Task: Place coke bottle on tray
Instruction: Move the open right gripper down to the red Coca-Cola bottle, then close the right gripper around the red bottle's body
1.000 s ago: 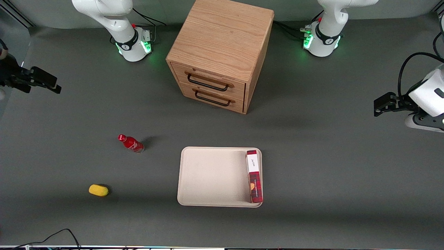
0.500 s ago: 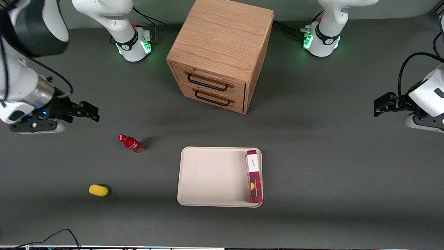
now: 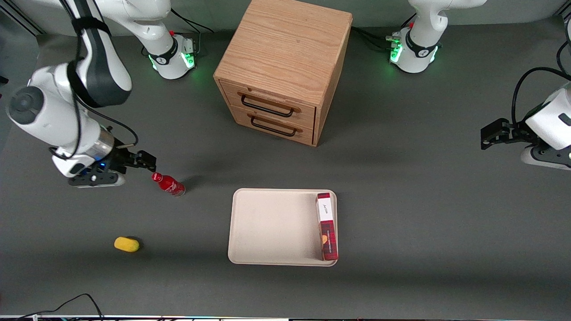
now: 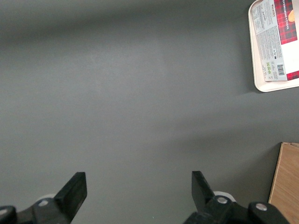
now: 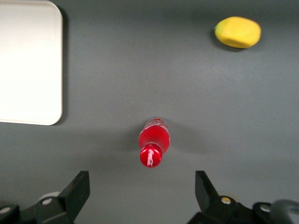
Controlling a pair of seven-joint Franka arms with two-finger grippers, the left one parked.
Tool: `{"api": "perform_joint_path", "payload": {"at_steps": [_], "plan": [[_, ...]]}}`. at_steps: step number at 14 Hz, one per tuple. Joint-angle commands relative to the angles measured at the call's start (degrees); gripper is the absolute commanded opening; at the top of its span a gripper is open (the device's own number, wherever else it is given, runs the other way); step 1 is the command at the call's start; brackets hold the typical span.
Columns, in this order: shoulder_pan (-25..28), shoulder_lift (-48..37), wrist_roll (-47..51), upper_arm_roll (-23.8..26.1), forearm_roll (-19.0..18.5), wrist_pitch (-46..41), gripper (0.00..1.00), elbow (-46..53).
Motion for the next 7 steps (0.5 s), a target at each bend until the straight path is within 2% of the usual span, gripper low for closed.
{"api": "perform_joint_path", "payload": {"at_steps": [1, 7], "plan": [[-0.1, 3.37, -0.09, 0.86, -2.79, 5.63, 1.0, -2.3], [-0.1, 7.24, -0.36, 0.86, -5.07, 8.37, 0.98, -3.63]]}}
